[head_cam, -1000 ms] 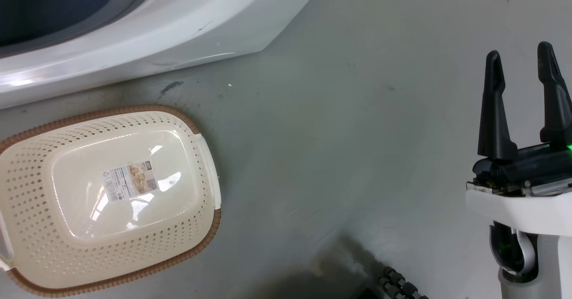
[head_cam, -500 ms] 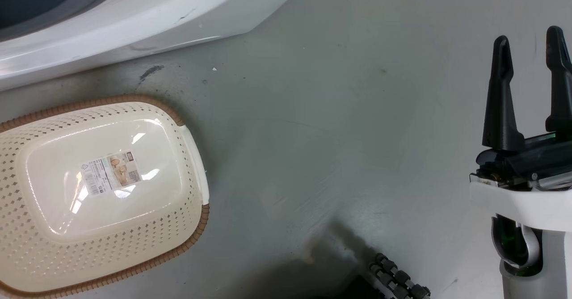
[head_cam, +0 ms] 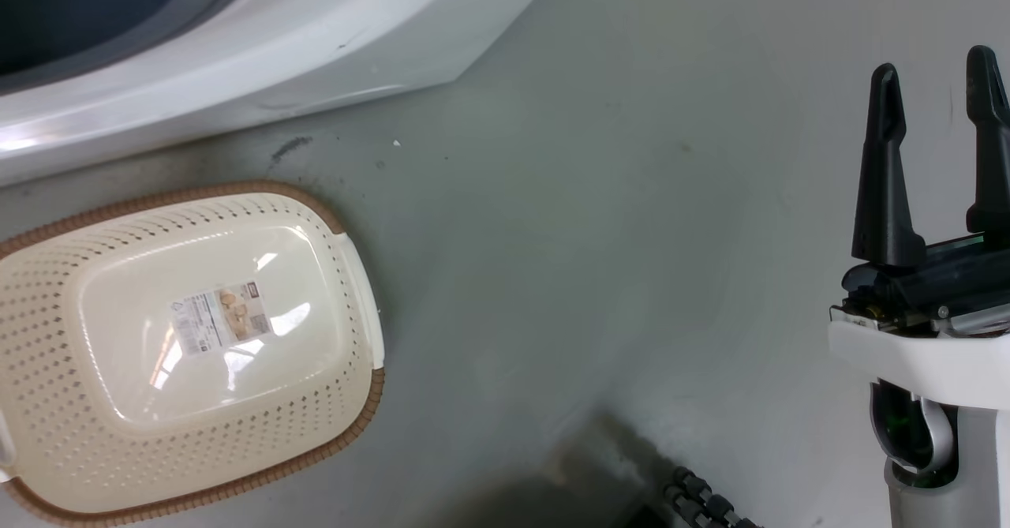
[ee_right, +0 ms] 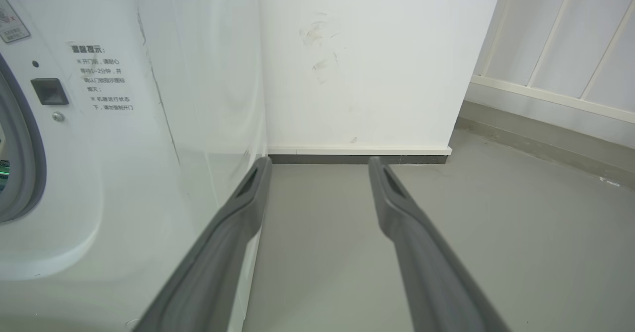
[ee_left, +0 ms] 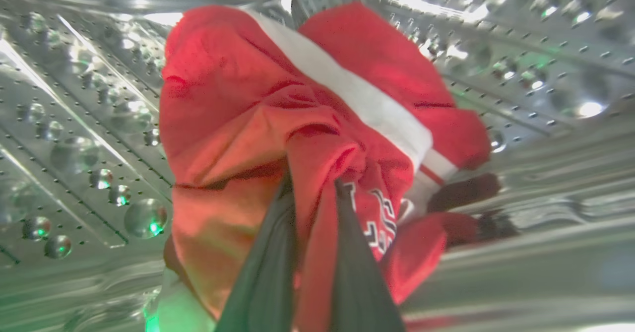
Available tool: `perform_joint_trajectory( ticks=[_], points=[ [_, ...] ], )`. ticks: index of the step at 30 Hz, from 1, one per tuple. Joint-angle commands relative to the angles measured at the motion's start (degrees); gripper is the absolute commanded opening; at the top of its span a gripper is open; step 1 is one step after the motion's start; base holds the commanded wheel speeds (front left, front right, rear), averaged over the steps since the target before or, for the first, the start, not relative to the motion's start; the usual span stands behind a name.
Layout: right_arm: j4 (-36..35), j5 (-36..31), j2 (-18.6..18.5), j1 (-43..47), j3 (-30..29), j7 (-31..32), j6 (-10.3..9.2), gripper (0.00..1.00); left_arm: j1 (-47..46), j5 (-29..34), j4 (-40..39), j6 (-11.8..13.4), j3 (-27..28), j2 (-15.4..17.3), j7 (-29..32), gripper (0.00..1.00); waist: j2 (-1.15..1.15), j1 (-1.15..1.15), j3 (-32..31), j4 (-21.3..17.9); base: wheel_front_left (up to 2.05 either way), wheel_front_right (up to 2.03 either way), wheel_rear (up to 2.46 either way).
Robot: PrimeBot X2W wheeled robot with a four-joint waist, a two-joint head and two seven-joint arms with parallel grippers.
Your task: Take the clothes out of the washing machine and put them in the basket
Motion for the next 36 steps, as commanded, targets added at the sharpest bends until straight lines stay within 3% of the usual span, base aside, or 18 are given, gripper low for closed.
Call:
perform_joint_trajectory(
  ticks=[1,23,31,36],
  points=[
    [0.08,-0.54,-0.01,-0.17,-0.19,-0.12,-0.04,1.0,1.47,-0.9,0.5,-0.09,0.31,-0.39,-2.08,0.0,0.0,0.0,-1.68,0.66,0.0,0.0,0.0],
    [1.38,-4.96,-0.01,5.59,0.21,-0.12,-0.04,1.0,20.31,-8.62,2.94,-0.2,-5.09,-3.82,-30.56,0.0,0.0,0.0,-16.12,4.79,0.0,0.0,0.0],
    [2.75,-6.45,-0.01,9.15,-0.04,-0.12,-0.04,1.0,29.52,-9.56,-0.81,1.7,-3.68,-5.75,-34.05,0.0,0.0,0.0,-22.72,6.54,0.0,0.0,0.0],
    [3.58,-7.26,-0.01,11.93,0.27,-0.12,-0.04,1.0,37.84,-8.87,-9.84,4.05,-1.6,-6.91,-34.13,0.0,0.0,0.0,-26.88,7.8,0.0,0.0,0.0]
  ],
)
